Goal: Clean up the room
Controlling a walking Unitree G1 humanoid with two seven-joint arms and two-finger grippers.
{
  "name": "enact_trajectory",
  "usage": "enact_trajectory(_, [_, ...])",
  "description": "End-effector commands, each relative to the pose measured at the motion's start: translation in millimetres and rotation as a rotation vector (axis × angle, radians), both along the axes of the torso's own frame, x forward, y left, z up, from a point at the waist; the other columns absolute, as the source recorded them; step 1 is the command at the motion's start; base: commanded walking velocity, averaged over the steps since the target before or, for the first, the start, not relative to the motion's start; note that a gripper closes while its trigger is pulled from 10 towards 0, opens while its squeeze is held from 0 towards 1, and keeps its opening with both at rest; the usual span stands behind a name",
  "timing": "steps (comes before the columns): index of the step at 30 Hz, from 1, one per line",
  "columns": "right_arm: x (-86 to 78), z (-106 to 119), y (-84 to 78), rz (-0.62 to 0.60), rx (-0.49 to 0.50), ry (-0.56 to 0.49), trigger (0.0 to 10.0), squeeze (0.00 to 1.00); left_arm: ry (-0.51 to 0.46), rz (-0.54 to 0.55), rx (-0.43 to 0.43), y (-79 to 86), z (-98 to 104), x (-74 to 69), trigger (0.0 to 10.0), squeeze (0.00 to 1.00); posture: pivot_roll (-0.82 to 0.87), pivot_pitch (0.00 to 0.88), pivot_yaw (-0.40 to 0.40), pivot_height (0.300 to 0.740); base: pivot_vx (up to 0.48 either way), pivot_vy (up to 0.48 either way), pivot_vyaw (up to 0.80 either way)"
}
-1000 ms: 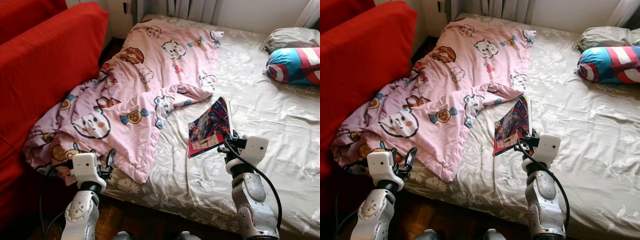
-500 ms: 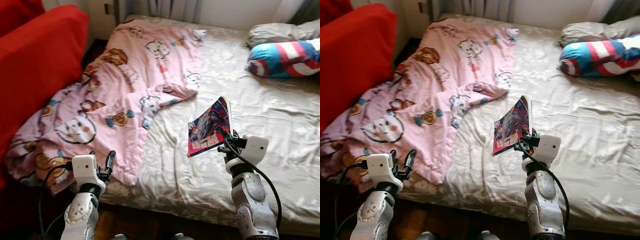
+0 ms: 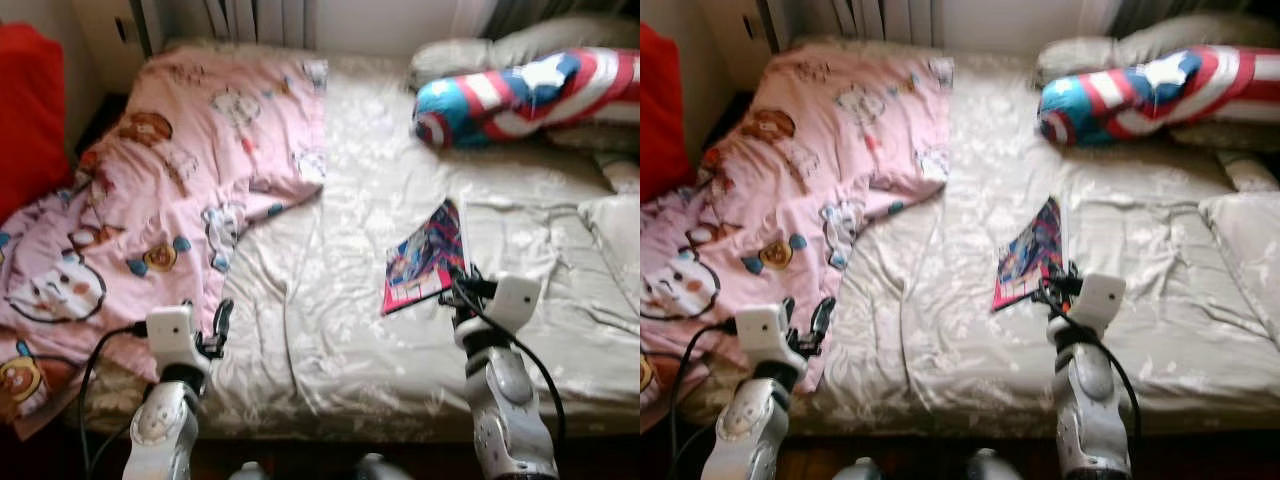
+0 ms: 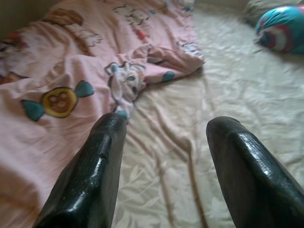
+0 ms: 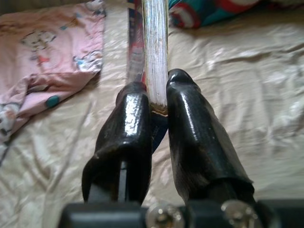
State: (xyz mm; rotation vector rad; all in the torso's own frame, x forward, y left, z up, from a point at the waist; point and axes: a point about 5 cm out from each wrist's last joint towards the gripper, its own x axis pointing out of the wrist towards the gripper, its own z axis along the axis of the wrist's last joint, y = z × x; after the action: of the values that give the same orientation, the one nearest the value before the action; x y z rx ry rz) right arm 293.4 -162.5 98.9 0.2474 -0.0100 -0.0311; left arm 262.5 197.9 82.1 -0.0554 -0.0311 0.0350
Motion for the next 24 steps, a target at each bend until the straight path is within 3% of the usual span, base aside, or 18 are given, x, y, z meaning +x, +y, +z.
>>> enact_trajectory(1, [-0.2, 6.5, -5.2, -0.016, -0.006, -0.036, 10.0, 0.0, 0.019, 0.001, -0.01, -2.6, -5.8, -4.2, 10.0, 0.0, 0.05, 0.199, -0.079, 0.74, 0.0, -0.296, 0.0])
enact_trajectory(24, [-0.8, 3.6, 1.0, 0.029, 0.003, -0.028, 10.0, 0.0, 0.023, -0.01, -0.01, -3.7, -5.9, -4.6, 10.0, 0.0, 0.05, 0.203, -0.076, 0.74, 0.0, -0.298, 0.0])
